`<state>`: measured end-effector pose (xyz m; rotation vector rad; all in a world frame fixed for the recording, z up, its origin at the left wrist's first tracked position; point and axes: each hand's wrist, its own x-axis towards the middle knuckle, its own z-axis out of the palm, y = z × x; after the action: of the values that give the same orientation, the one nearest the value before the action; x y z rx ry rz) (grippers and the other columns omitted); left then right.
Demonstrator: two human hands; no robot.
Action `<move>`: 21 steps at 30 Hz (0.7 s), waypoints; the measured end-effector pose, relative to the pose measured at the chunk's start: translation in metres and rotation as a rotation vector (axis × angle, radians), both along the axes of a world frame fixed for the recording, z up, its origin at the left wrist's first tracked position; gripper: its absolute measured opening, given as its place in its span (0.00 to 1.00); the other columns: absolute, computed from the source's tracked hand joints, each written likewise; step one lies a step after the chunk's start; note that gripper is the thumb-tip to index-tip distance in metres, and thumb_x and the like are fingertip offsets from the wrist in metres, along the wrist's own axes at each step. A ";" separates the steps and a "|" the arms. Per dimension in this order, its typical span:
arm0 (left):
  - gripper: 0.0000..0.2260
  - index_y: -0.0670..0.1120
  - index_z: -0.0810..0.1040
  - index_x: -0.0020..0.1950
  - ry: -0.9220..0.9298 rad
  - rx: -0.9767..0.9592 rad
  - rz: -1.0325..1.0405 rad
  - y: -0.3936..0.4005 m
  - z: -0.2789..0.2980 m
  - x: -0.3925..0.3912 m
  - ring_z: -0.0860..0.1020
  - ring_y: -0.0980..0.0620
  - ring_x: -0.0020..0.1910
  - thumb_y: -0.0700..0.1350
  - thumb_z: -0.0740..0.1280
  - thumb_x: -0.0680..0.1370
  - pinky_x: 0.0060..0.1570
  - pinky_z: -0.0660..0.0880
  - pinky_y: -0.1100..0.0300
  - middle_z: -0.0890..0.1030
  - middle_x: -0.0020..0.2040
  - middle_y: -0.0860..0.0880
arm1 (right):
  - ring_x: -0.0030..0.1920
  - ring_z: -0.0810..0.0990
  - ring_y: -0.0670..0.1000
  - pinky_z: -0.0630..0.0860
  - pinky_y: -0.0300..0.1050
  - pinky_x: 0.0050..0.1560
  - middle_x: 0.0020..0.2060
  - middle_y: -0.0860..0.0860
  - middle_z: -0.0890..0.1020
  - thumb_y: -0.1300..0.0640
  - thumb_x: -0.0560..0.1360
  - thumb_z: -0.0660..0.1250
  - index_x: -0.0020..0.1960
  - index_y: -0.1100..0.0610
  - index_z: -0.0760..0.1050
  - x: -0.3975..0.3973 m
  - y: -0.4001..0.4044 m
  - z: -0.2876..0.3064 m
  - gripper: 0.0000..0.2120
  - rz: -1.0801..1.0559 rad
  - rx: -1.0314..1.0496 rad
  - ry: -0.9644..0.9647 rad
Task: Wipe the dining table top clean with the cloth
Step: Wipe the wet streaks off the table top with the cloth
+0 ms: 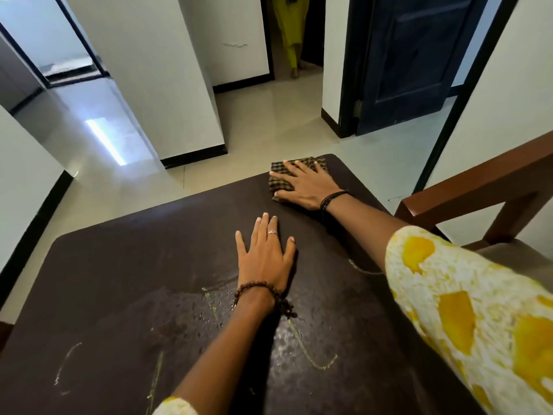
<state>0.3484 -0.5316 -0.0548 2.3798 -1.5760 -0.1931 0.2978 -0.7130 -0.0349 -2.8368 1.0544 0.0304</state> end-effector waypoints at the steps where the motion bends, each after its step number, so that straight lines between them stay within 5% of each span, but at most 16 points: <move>1: 0.25 0.47 0.49 0.75 0.004 0.001 0.000 -0.001 0.000 0.001 0.45 0.56 0.74 0.55 0.48 0.80 0.71 0.37 0.49 0.48 0.76 0.51 | 0.77 0.48 0.54 0.45 0.61 0.74 0.77 0.50 0.49 0.37 0.78 0.50 0.75 0.41 0.48 -0.001 -0.006 0.000 0.28 0.051 -0.001 -0.002; 9: 0.25 0.48 0.50 0.75 0.029 -0.013 -0.009 -0.003 0.000 0.002 0.46 0.57 0.74 0.56 0.49 0.80 0.71 0.36 0.51 0.50 0.76 0.52 | 0.76 0.49 0.55 0.43 0.61 0.74 0.77 0.51 0.51 0.36 0.77 0.50 0.75 0.43 0.52 -0.011 -0.055 -0.003 0.29 -0.284 0.037 -0.050; 21: 0.20 0.46 0.62 0.71 0.123 -0.123 0.073 0.008 0.012 -0.001 0.57 0.53 0.72 0.51 0.52 0.80 0.72 0.44 0.47 0.61 0.73 0.48 | 0.77 0.46 0.53 0.42 0.60 0.74 0.77 0.50 0.47 0.35 0.77 0.47 0.75 0.40 0.47 -0.093 0.042 -0.003 0.28 -0.283 0.049 -0.030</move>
<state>0.3473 -0.5238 -0.0433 2.2805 -1.4019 -0.2164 0.2047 -0.6708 -0.0377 -2.6095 1.4159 -0.0105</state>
